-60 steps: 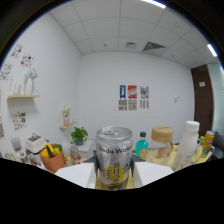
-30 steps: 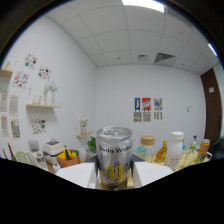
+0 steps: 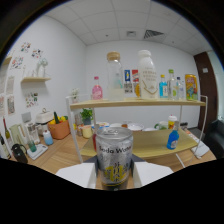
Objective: Make me a cup of Mojito.
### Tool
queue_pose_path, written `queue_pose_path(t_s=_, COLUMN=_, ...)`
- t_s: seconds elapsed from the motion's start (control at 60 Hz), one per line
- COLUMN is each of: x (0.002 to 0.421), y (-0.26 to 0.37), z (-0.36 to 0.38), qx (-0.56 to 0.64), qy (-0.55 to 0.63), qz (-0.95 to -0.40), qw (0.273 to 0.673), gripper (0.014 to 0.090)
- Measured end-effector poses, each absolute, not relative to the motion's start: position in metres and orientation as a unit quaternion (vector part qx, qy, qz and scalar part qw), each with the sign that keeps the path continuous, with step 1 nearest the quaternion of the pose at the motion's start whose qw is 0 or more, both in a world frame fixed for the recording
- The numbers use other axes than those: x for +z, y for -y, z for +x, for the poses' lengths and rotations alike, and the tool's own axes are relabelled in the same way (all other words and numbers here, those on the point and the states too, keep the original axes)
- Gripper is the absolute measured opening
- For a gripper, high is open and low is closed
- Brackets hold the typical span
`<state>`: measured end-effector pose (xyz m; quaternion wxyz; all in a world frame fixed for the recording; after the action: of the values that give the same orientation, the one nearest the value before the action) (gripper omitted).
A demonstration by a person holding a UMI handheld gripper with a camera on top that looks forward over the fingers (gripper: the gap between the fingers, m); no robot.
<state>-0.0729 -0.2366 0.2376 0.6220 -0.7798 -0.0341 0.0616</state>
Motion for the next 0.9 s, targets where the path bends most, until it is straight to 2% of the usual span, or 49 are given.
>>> queue_pose_path(t_s=0.183, x=0.184, y=0.232, z=-0.059, qx=0.133, qy=-0.059, qz=-0.791, qw=0.595, gripper=0.0504)
queue_pose_path(t_s=0.367, x=0.187, y=0.223, z=-0.043, qx=0.256, qy=-0.195, qz=-0.756, qw=0.570, gripper=0.0504)
queue_pose_path(t_s=0.667, x=0.205, y=0.208, z=-0.024, qx=0.455, qy=-0.413, qz=-0.625, qw=0.482, gripper=0.0502)
queue_pose_path(t_s=0.9, x=0.215, y=0.205, z=-0.014, qx=0.573, qy=-0.525, qz=-0.493, qw=0.392, gripper=0.0499)
